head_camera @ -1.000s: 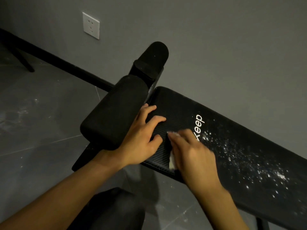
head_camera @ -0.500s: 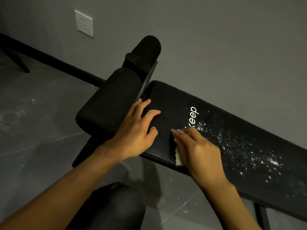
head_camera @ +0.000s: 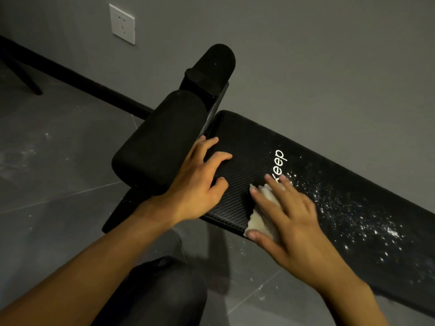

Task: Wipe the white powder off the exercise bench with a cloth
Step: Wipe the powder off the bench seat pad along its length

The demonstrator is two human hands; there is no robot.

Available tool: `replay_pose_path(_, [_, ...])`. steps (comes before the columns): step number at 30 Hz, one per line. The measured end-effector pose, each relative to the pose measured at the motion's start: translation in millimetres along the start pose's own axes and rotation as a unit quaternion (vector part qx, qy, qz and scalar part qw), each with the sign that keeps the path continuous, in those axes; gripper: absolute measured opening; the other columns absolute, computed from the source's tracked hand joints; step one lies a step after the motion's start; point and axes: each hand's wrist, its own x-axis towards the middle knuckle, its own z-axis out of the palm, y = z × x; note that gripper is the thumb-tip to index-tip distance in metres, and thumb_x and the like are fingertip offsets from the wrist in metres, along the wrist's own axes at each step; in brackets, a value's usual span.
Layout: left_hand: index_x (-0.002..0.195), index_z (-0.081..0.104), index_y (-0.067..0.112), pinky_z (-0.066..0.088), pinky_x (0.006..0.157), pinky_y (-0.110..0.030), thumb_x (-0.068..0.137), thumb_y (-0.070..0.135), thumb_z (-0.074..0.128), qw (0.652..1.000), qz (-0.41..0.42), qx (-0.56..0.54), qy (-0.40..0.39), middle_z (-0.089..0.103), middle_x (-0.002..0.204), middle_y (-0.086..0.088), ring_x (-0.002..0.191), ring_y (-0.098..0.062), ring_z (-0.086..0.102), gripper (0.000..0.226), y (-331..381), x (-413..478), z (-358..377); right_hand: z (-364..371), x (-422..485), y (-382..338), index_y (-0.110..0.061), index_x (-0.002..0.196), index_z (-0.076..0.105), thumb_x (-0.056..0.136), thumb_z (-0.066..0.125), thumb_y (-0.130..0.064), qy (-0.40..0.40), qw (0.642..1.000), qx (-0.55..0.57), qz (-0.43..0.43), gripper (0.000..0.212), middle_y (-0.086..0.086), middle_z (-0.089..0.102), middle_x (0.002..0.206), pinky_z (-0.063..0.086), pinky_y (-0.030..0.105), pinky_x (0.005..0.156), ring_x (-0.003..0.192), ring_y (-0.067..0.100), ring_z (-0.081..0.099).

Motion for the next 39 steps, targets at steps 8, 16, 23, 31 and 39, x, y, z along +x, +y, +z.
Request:
replay_pose_path(8, [0.147, 0.043, 0.028, 0.003, 0.113, -0.022, 0.098, 0.024, 0.058, 1.000, -0.006, 0.009, -0.010, 0.012, 0.166, 0.001, 0.154, -0.014, -0.001, 0.051, -0.8, 1.9, -0.1, 23.0, 23.5, -10.2, -0.013, 0.122, 0.059, 0.101, 0.057, -0.028, 0.158, 0.980, 0.111, 0.047, 0.025, 0.001, 0.055, 0.116, 0.050, 0.041, 0.088, 0.102, 0.018, 0.054])
replay_pose_path(16, [0.147, 0.044, 0.027, -0.001, 0.110, -0.016, 0.097, 0.025, 0.058, 1.000, 0.003, 0.011, -0.002, 0.013, 0.165, 0.001, 0.154, -0.014, 0.000, 0.051, -1.9, 1.6, 0.6, 4.7, 0.6, -26.5, -0.021, 0.148, 0.043, 0.104, 0.035, -0.041, 0.044, 0.993, 0.104, 0.035, 0.049, -0.004, 0.037, 0.146, 0.043, 0.028, 0.107, 0.127, 0.011, 0.041])
replay_pose_path(23, [0.147, 0.044, 0.028, -0.004, 0.108, -0.013, 0.097, 0.026, 0.058, 0.999, 0.010, 0.035, 0.003, 0.016, 0.165, 0.000, 0.154, -0.016, 0.002, 0.052, -3.0, 3.0, 2.3, 1.7, 4.4, -16.9, -0.032, 0.126, 0.048, 0.081, 0.073, -0.049, 0.155, 0.966, 0.172, 0.118, 0.054, -0.010, 0.055, 0.108, 0.052, 0.035, 0.078, 0.093, 0.010, 0.054])
replay_pose_path(31, [0.146, 0.045, 0.028, -0.014, 0.097, 0.002, 0.095, 0.027, 0.059, 0.999, 0.017, 0.039, 0.001, 0.017, 0.165, -0.001, 0.154, -0.016, 0.003, 0.053, -5.7, 4.8, 2.9, 10.3, 10.6, -26.7, -0.028, 0.134, 0.059, 0.093, 0.057, -0.060, 0.068, 0.991, 0.113, 0.032, 0.052, 0.001, 0.038, 0.137, 0.047, 0.043, 0.100, 0.127, 0.016, 0.040])
replay_pose_path(39, [0.147, 0.043, 0.030, -0.014, 0.098, -0.001, 0.095, 0.028, 0.059, 0.999, 0.013, 0.038, -0.007, 0.015, 0.165, 0.002, 0.153, -0.013, 0.000, 0.055, -6.0, 6.1, 2.4, 6.1, 14.5, -25.5, -0.030, 0.144, 0.043, 0.101, 0.055, -0.027, 0.067, 0.973, 0.217, 0.031, 0.045, -0.010, 0.048, 0.131, 0.049, 0.036, 0.099, 0.123, 0.011, 0.052])
